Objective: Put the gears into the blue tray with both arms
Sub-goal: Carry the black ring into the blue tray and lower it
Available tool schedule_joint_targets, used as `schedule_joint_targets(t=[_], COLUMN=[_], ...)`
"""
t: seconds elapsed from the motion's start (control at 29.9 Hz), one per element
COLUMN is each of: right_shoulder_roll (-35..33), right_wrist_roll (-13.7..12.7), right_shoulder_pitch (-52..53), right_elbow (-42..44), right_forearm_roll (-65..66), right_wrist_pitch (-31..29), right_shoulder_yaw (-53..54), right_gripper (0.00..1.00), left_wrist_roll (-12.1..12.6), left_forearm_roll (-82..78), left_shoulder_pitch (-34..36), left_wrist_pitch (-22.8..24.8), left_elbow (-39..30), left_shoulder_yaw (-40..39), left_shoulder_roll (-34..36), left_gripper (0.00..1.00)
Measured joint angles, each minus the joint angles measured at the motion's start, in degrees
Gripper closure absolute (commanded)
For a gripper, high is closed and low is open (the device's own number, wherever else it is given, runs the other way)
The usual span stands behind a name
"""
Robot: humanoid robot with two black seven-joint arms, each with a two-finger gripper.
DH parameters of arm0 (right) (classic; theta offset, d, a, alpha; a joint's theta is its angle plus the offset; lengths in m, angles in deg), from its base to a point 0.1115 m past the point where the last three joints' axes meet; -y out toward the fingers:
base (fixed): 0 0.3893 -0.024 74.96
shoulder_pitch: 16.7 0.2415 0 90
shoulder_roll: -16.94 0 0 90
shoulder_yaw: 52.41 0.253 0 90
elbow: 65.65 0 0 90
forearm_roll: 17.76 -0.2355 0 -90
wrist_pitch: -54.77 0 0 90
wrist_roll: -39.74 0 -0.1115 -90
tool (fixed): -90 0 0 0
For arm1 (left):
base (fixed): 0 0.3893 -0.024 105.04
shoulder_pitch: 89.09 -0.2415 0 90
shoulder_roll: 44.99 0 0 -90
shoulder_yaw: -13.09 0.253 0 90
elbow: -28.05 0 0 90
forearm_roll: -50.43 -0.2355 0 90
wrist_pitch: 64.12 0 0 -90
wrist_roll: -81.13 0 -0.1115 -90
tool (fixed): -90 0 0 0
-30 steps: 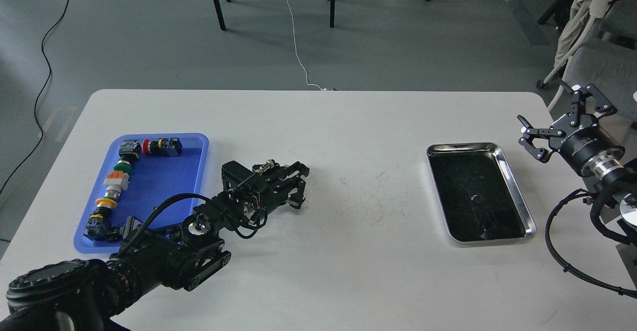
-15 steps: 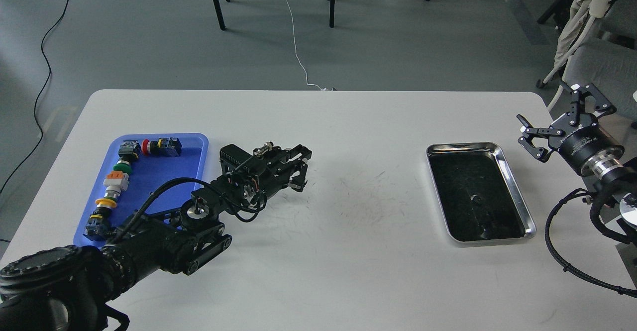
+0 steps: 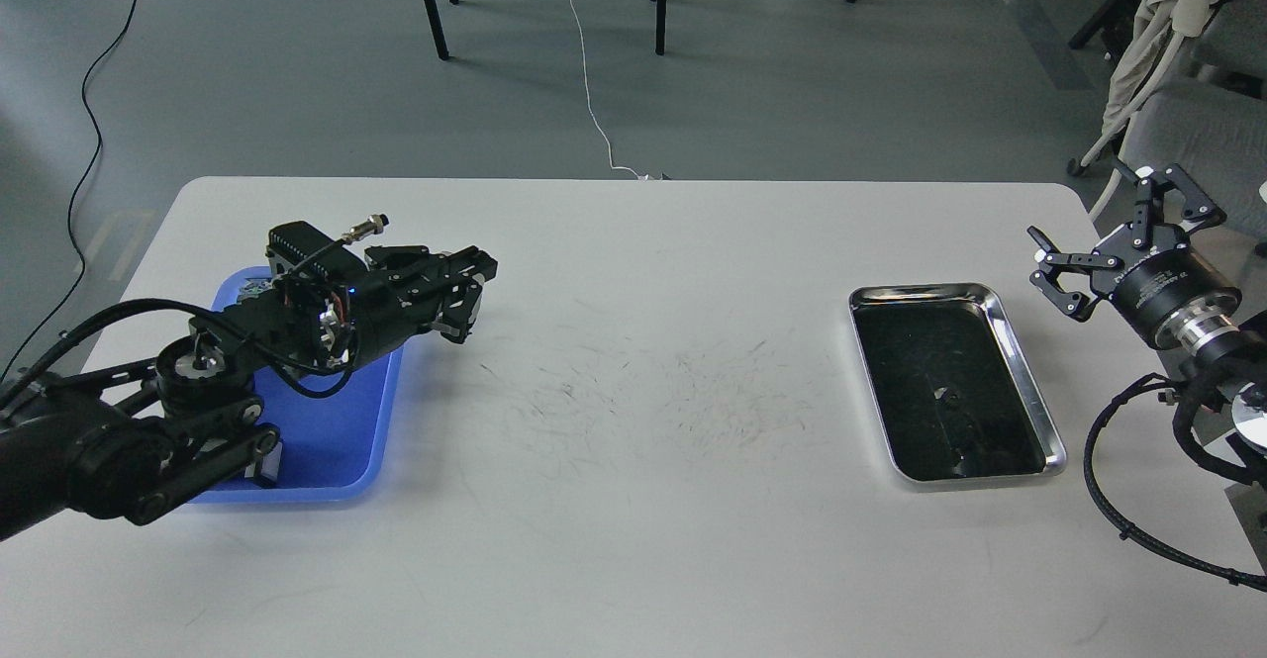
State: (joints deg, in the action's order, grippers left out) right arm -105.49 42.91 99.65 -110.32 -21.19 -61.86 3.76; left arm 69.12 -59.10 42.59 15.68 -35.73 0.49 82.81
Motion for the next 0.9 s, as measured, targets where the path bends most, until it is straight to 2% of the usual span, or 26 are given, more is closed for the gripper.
schedule_joint_targets(t=[0.13,0.3,0.5,0.9], right_shoulder_roll=[0.00,-0.15,-0.26,-0.02], right_wrist_roll=[0.00,0.00,0.00,0.00], right_shoulder_pitch=[-0.01,0.00,0.06,0.38], right_elbow=[-0.05,-0.09,-0.10,-0.06], right_forearm_roll=[0.00,0.00,0.08,0.04], right_wrist_pitch=[0.00,0.00,0.00,-0.07], right_shoulder_yaw=[-0.01,-0.01,-0.01,-0.01], right_gripper=[0.03,0.03,0.03,0.03], left_wrist_roll=[-0.84,-3.27,-4.93,-4.73], left_forearm_roll=[0.03,0.51,0.71,0.12], left_shoulder_pitch=[-0.25,-0.27,-0.38,0.23], left_wrist_pitch=[0.19,2.69,7.87,9.48], left_elbow=[-3.59,-3.54,-1.66,2.88], left_shoulder_yaw=[4.90,10.98,11.97,11.92], left_shoulder_roll=[8.22,14.43,15.42,12.60], left_gripper=[0.84,0.84,0.84,0.69])
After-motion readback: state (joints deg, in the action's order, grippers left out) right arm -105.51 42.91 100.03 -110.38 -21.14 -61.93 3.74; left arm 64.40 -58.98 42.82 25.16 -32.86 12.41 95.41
